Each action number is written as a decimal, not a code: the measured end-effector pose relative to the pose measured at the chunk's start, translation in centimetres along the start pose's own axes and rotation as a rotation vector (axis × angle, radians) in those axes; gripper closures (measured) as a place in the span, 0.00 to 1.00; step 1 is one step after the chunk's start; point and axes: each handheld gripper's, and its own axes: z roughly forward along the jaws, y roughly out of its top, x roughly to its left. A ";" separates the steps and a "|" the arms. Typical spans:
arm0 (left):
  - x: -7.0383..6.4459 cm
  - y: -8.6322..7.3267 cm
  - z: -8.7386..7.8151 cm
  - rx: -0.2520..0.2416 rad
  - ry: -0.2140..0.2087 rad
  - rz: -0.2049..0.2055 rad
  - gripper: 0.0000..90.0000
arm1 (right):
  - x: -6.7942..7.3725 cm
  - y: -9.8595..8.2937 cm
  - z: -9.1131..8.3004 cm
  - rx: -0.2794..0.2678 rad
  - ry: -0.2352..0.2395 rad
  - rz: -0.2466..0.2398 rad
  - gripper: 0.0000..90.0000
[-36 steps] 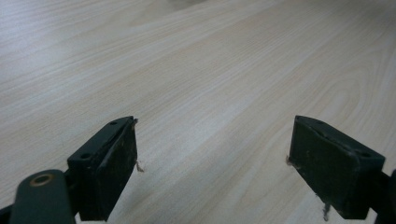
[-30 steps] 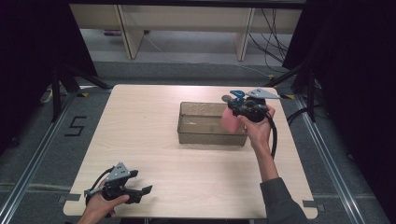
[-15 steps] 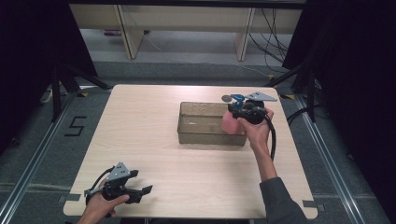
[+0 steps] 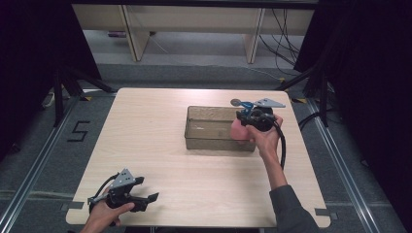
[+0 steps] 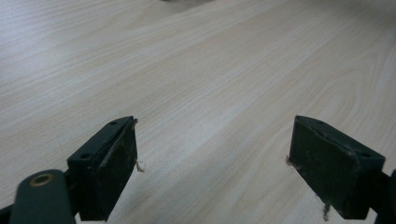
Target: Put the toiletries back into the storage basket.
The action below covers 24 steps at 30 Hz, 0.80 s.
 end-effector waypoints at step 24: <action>0.1 -0.1 0.1 -0.020 -0.006 -0.003 0.16 | 0.1 -1.3 0.3 0.028 -0.011 0.037 0.59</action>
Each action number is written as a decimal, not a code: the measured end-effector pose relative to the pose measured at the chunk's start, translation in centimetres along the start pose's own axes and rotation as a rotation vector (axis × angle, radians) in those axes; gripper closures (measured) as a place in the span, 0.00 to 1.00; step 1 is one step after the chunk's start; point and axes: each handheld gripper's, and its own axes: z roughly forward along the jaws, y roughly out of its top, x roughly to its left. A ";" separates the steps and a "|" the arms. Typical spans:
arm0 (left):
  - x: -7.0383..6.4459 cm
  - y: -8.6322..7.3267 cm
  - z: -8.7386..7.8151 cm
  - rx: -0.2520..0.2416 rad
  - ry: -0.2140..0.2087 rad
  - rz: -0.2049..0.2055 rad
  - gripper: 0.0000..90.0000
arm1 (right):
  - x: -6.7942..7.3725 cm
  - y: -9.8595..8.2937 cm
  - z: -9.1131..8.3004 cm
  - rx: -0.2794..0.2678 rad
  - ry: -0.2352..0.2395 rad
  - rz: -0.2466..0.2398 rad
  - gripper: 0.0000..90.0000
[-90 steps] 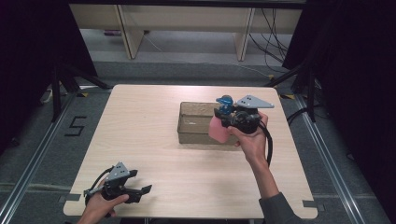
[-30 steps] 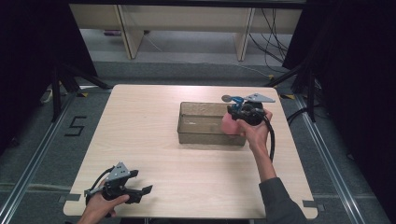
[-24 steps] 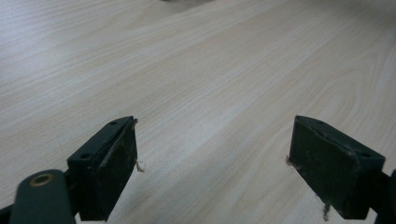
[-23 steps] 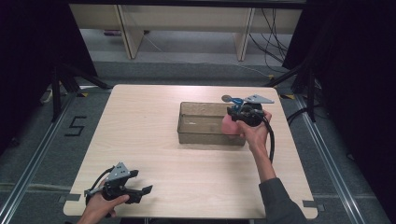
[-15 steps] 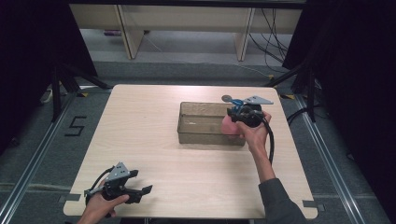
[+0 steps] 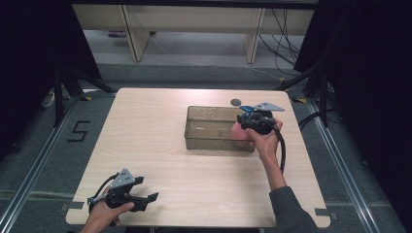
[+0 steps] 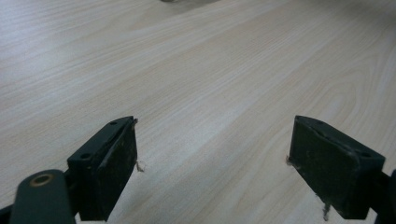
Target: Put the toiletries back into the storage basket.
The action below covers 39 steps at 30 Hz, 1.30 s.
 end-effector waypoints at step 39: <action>-0.1 0.1 -0.1 0.003 0.010 0.002 0.16 | 0.3 -1.1 -0.3 -0.006 -0.039 -0.016 0.43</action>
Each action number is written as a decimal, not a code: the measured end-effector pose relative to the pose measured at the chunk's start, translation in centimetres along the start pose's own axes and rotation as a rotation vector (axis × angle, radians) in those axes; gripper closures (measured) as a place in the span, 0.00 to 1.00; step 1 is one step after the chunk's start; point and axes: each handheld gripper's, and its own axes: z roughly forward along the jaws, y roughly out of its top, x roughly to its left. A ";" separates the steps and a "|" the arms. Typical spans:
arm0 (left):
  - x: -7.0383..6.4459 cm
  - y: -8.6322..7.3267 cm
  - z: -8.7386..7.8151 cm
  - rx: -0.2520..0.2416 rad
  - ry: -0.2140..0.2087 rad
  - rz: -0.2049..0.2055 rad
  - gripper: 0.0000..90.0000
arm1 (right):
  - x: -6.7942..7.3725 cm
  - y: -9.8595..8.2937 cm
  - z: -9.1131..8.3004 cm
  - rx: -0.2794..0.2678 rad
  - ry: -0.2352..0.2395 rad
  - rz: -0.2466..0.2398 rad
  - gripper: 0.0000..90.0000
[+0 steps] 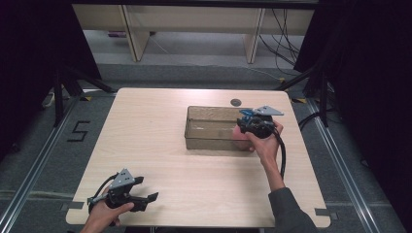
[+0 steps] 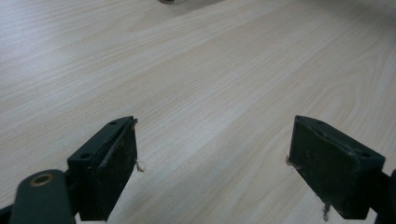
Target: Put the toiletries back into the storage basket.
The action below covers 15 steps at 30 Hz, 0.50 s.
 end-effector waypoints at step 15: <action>0.0 0.0 0.0 -0.004 0.004 0.000 0.16 | 0.2 0.3 -2.1 -0.055 0.037 0.082 0.25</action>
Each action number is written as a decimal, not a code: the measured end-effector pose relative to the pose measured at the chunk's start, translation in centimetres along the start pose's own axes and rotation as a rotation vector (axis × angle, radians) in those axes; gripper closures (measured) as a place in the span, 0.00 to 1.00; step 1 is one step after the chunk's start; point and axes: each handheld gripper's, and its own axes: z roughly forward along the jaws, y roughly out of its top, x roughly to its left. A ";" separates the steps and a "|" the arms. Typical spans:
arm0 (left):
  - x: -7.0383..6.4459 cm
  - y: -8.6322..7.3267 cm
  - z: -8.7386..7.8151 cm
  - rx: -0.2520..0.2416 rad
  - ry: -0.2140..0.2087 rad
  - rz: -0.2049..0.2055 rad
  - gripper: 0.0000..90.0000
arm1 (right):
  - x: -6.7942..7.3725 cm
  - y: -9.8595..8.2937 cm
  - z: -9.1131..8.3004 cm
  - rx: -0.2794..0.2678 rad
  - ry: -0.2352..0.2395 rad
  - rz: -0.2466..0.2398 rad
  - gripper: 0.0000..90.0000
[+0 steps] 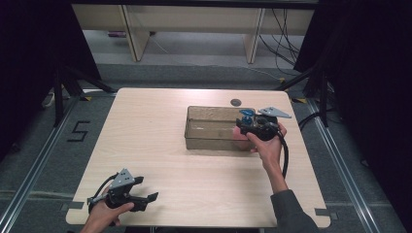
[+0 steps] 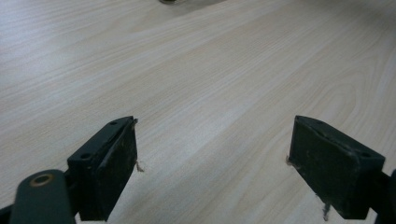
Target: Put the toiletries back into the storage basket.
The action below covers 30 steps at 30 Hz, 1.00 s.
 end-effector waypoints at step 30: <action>0.0 0.0 0.1 -0.014 0.001 -0.003 0.16 | 1.4 -0.1 -3.2 -0.003 0.031 0.043 0.26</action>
